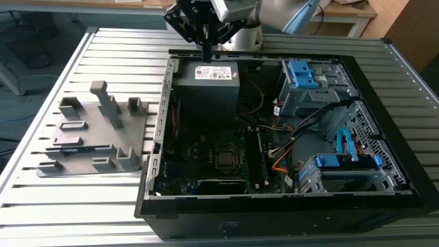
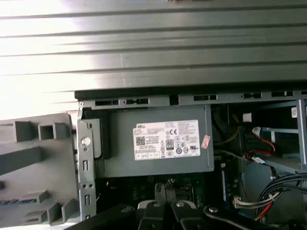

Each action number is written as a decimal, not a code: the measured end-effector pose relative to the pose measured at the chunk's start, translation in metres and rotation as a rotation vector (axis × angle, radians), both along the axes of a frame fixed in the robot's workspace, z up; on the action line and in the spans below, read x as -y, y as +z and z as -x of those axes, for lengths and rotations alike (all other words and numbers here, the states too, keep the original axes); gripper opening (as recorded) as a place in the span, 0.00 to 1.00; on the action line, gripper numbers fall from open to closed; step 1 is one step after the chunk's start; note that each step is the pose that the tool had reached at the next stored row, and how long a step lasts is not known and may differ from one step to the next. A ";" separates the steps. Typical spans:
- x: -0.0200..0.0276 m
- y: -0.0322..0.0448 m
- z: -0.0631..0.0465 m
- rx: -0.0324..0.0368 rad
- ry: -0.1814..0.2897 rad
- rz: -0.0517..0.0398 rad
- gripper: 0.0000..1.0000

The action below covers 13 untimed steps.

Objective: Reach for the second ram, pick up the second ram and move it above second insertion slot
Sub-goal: 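Reach for the second ram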

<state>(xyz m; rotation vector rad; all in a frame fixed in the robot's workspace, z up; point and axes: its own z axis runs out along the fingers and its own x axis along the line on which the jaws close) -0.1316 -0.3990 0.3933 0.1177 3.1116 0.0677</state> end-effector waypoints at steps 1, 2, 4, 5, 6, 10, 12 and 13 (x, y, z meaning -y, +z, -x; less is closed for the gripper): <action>0.0000 0.0000 0.004 0.0004 0.000 0.0001 0.10; 0.0000 0.0000 0.009 0.0008 0.000 0.0000 0.10; 0.0000 0.0000 0.018 0.0019 0.000 0.0001 0.10; 0.0000 0.0000 0.022 0.0025 0.000 0.0000 0.10; 0.0000 0.0000 0.027 0.0031 0.000 0.0000 0.10; 0.0000 0.0000 0.040 0.0039 0.000 0.0000 0.10; 0.0000 0.0000 0.045 0.0043 0.000 0.0001 0.10; 0.0000 0.0000 0.048 0.0044 0.000 0.0001 0.10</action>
